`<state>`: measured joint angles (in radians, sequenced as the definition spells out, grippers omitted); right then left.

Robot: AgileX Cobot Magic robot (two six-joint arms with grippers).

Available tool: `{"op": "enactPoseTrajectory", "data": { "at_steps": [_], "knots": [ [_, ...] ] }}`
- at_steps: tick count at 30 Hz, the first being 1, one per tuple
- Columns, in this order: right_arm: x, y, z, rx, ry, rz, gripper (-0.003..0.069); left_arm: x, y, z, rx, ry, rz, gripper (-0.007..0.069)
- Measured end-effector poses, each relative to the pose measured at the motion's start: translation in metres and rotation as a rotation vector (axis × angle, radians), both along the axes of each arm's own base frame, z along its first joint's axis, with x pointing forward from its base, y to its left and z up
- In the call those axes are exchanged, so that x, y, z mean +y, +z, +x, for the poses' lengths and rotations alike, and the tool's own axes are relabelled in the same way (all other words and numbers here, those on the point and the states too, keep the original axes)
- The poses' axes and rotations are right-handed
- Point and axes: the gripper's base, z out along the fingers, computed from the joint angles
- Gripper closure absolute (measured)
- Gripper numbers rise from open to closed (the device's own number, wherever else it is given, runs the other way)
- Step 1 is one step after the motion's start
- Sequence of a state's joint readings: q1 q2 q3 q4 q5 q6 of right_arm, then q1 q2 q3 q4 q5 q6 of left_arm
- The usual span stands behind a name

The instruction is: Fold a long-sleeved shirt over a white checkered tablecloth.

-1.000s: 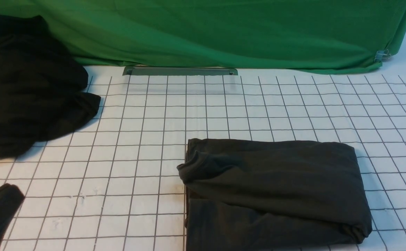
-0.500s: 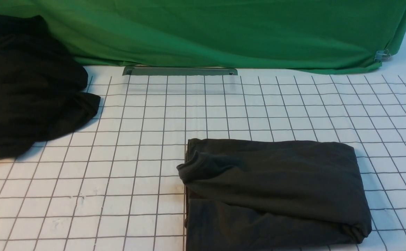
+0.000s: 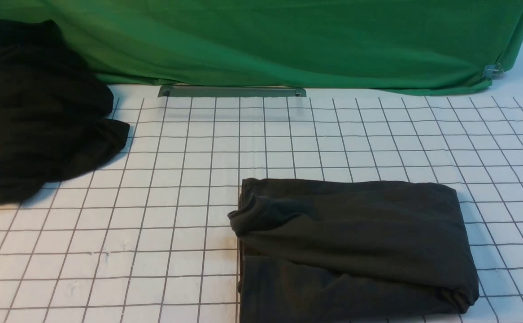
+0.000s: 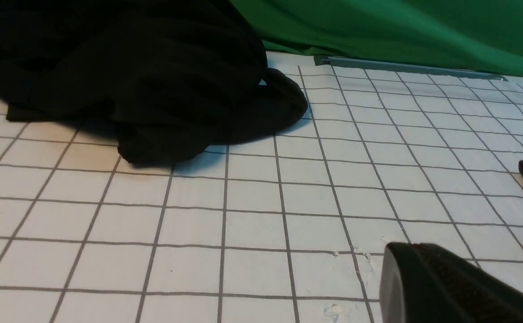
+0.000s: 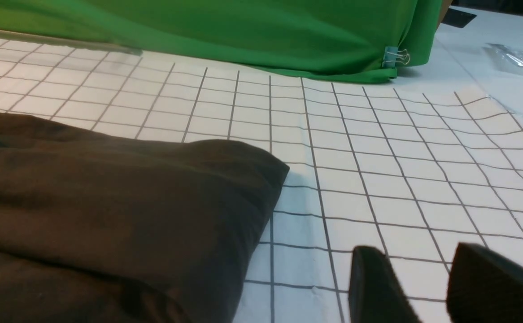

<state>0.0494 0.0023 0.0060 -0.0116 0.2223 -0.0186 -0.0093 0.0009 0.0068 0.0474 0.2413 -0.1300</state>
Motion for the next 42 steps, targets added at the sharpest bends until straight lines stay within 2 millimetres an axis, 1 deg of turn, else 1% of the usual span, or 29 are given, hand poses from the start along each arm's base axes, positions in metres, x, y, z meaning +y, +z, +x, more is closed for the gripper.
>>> {"op": "enactPoseTrajectory", "data": {
  "at_steps": [10, 42],
  "knots": [
    [0.0000, 0.0000, 0.0000, 0.000, 0.000, 0.000, 0.0417, 0.0000, 0.0000, 0.0000, 0.000, 0.000, -0.001, 0.0606],
    [0.0000, 0.0000, 0.0000, 0.000, 0.000, 0.000, 0.0417, 0.0000, 0.0000, 0.0000, 0.000, -0.002, 0.010, 0.0606]
  ]
}}
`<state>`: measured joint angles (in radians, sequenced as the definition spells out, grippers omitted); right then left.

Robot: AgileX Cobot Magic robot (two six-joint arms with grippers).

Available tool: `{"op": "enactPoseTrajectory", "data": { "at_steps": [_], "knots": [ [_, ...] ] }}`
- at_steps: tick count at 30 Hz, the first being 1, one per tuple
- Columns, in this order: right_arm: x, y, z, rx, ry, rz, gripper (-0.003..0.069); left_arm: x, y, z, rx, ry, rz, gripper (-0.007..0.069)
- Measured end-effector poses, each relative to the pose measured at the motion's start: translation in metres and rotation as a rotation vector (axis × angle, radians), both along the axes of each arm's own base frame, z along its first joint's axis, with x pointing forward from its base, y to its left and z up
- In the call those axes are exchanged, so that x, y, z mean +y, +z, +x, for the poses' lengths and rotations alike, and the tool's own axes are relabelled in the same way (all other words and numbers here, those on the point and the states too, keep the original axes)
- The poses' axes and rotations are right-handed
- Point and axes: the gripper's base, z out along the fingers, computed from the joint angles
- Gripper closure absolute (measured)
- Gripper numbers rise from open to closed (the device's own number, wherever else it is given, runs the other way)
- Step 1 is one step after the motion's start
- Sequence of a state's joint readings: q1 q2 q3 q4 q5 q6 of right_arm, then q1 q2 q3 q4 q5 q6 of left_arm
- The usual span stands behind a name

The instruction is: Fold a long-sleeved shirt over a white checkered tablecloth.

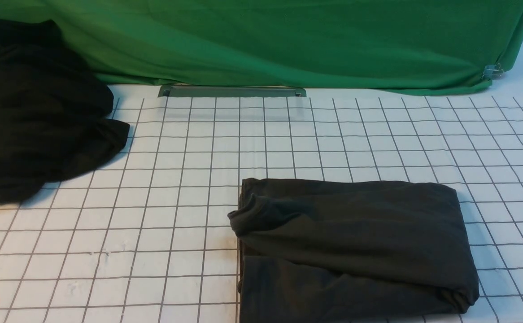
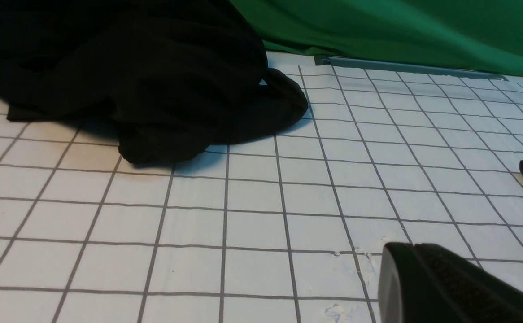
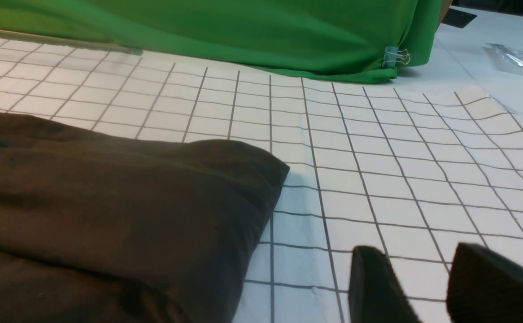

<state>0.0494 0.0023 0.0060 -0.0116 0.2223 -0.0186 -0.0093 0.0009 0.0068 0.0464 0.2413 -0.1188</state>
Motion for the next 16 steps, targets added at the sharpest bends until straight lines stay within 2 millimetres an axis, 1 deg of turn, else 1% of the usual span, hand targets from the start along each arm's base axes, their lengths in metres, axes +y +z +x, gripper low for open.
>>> {"op": "enactPoseTrajectory", "data": {
  "at_steps": [16],
  "knots": [
    [0.0000, 0.0000, 0.0000, 0.000, 0.000, -0.001, 0.0417, 0.0000, 0.0000, 0.0000, 0.000, -0.003, 0.022, 0.0606]
  ]
}}
